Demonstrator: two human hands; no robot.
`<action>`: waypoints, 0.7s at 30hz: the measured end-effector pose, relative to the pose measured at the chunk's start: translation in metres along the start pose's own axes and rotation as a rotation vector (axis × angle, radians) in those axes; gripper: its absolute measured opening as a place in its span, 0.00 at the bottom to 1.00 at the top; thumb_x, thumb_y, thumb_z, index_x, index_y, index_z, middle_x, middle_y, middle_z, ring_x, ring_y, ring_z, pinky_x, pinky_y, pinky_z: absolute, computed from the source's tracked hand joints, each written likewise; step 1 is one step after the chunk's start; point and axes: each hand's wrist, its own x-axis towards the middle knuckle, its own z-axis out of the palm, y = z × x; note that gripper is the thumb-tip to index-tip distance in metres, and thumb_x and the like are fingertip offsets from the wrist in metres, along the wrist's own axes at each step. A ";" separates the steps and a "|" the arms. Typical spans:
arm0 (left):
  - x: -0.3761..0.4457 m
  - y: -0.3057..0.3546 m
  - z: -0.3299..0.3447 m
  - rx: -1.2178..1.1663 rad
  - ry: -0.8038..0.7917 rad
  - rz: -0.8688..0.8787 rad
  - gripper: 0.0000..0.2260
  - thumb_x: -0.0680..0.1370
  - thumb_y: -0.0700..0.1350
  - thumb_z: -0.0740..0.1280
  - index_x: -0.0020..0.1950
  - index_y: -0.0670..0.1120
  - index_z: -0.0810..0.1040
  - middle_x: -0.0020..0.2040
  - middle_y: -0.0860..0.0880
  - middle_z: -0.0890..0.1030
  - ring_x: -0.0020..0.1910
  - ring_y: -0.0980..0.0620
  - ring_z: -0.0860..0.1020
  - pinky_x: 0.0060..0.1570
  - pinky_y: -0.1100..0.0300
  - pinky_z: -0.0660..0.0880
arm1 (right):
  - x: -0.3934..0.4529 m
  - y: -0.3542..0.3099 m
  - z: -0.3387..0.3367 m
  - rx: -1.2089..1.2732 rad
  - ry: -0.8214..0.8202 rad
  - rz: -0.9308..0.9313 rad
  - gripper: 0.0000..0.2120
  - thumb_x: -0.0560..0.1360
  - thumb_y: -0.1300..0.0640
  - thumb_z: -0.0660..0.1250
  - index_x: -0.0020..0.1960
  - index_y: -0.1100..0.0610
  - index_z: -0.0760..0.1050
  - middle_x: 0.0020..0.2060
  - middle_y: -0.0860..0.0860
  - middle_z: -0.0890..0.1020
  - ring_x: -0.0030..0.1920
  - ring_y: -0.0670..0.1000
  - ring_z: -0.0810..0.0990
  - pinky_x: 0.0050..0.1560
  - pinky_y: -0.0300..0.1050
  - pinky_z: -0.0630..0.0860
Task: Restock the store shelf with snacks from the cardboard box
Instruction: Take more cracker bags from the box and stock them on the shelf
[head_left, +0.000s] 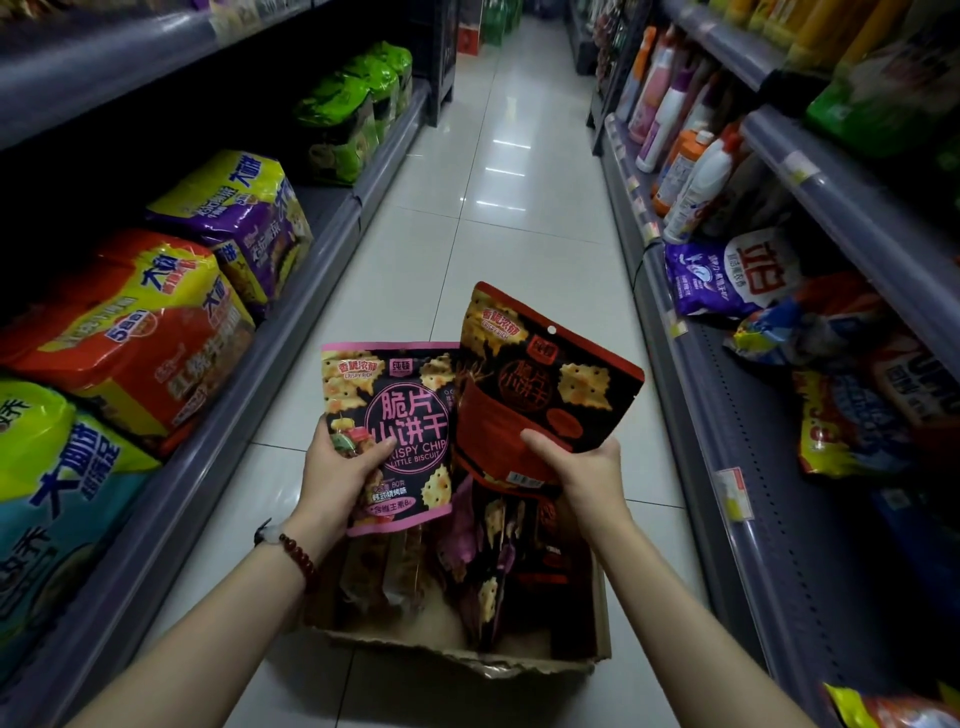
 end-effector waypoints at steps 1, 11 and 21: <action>0.001 0.001 0.000 -0.002 0.008 0.002 0.24 0.70 0.39 0.76 0.62 0.45 0.71 0.54 0.46 0.82 0.50 0.47 0.83 0.45 0.51 0.80 | 0.001 0.002 -0.001 -0.003 -0.002 0.021 0.18 0.62 0.61 0.81 0.51 0.55 0.81 0.47 0.54 0.86 0.50 0.56 0.85 0.52 0.57 0.81; 0.004 0.062 0.000 -0.003 0.041 0.014 0.22 0.71 0.39 0.75 0.62 0.44 0.72 0.54 0.47 0.82 0.51 0.48 0.83 0.46 0.51 0.80 | 0.020 -0.058 0.010 -0.090 -0.025 0.030 0.10 0.68 0.62 0.77 0.47 0.54 0.80 0.42 0.48 0.86 0.42 0.46 0.86 0.42 0.40 0.82; -0.056 0.237 -0.008 0.019 0.072 -0.079 0.10 0.72 0.40 0.75 0.49 0.46 0.78 0.49 0.43 0.85 0.46 0.45 0.84 0.45 0.51 0.81 | 0.009 -0.222 0.042 -0.106 -0.070 0.192 0.10 0.68 0.54 0.77 0.46 0.54 0.80 0.44 0.51 0.86 0.46 0.52 0.85 0.47 0.49 0.82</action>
